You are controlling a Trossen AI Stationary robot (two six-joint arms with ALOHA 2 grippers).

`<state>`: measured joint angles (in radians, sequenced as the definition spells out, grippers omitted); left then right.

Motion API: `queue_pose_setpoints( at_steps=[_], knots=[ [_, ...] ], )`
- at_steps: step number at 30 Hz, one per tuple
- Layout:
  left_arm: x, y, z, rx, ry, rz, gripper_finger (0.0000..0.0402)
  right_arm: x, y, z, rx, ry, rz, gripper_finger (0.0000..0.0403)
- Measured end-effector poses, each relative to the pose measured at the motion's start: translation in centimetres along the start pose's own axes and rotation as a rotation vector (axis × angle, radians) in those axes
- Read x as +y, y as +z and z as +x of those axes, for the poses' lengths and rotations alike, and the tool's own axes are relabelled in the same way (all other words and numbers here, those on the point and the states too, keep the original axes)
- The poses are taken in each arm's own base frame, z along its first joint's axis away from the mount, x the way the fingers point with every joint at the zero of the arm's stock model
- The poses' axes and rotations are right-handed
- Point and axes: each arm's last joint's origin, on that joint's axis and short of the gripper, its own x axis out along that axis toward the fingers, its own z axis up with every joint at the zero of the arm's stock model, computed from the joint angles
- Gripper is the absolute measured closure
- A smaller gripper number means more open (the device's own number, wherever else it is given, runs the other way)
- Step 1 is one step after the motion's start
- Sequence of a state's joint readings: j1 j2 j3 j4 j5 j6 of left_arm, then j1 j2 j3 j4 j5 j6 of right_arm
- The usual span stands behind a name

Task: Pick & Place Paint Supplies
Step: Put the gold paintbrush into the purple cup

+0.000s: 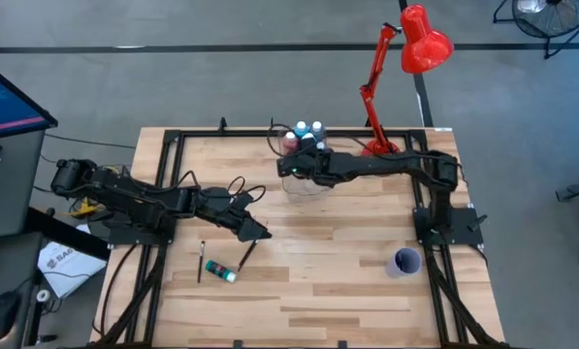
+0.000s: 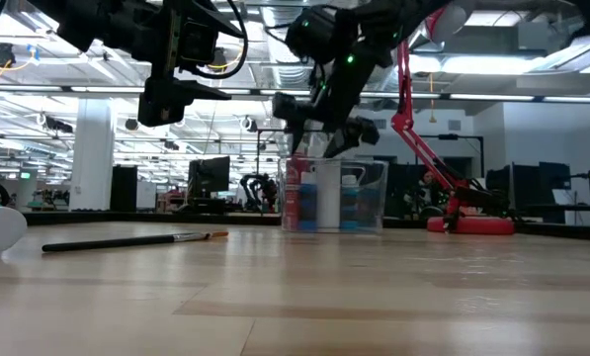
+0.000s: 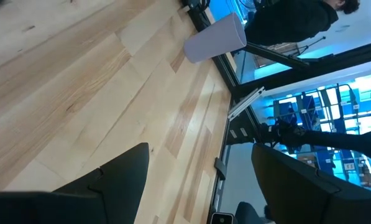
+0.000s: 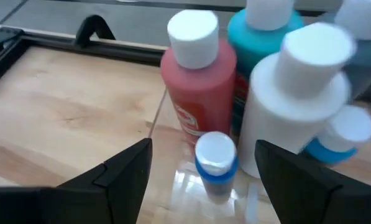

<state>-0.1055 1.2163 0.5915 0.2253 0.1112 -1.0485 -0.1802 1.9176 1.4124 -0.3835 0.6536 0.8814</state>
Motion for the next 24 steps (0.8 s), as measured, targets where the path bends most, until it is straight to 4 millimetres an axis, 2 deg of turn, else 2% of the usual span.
queue_pose_setpoints(
  at_steps=[8,18,22,24],
  knots=[
    [0.0,0.0,0.0,-0.001,0.001,0.004,0.0124,-0.3,1.6,-4.2,-0.002,0.044,-0.019,0.0126],
    [0.0,0.0,0.0,-0.002,0.001,0.005,0.0124,0.0,3.0,-9.7,0.013,0.245,-0.161,0.0126],
    [0.0,0.0,0.0,-0.002,0.001,0.023,0.0124,0.0,3.0,-11.1,0.001,0.276,-0.241,0.0126],
    [0.0,0.0,0.0,-0.004,0.002,0.023,0.0124,0.3,2.8,-11.4,0.011,0.304,-0.222,0.0126]
  ],
)
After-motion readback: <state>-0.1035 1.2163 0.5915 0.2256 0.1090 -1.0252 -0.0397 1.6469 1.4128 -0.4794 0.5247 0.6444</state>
